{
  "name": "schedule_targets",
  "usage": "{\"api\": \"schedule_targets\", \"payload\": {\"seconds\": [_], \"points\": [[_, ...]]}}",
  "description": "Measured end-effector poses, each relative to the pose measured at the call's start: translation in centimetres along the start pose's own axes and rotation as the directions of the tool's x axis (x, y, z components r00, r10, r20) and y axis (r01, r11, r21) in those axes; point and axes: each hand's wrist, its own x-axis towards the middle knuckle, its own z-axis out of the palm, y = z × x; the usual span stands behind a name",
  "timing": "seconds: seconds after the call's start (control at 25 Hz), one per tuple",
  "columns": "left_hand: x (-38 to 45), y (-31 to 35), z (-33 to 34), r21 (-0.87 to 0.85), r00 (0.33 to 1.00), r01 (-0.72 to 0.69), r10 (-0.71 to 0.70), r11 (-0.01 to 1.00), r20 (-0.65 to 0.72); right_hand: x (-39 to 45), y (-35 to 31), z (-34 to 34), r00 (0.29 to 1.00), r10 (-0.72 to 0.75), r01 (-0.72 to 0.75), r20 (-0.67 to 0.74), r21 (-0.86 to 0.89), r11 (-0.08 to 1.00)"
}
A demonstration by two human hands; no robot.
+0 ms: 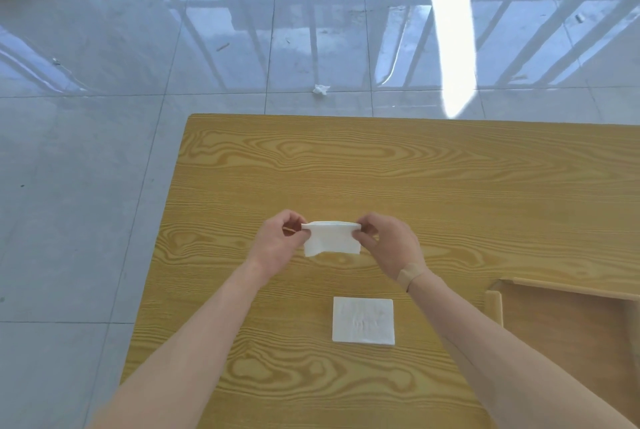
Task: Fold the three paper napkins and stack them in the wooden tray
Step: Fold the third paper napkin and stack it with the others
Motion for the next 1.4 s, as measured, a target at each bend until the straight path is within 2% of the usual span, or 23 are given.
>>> {"api": "schedule_targets", "payload": {"seconds": [0.12,0.24,0.36,0.6,0.92,1.12,1.4], "points": [[-2.4,-0.1,0.5,-0.134,0.999,0.052,-0.050,0.990,0.013,-2.5,0.2,-0.5,0.994,0.106,-0.108,0.018,0.170,0.980],[-4.7,-0.3,1.0,-0.279,0.995,0.101,-0.093,0.955,0.041,-5.3,0.4,-0.2,0.972,0.217,-0.236,0.094,0.357,0.904],[-7.1,-0.9,1.5,-0.329,0.987,0.153,-0.131,0.932,0.089,-8.4,0.1,0.3,0.949,0.290,-0.314,0.125,0.476,0.821],[-11.8,-3.6,2.1,-0.324,0.965,0.200,-0.129,0.925,0.229,-14.6,-0.4,1.5,0.921,0.377,-0.365,0.099,0.558,0.745],[-15.7,-6.2,2.9,-0.282,0.960,0.244,-0.189,0.928,0.208,-20.3,-1.1,1.9,0.894,0.417,-0.438,0.162,0.506,0.743],[-15.9,-6.2,4.2,-0.250,0.960,0.249,-0.204,0.936,0.193,-19.7,0.4,1.7,0.897,0.427,-0.428,0.118,0.476,0.768],[-15.0,-5.1,6.8,-0.116,0.982,0.170,-0.158,0.979,0.103,-17.4,3.7,1.5,0.890,0.436,-0.454,0.132,0.351,0.819]]}}
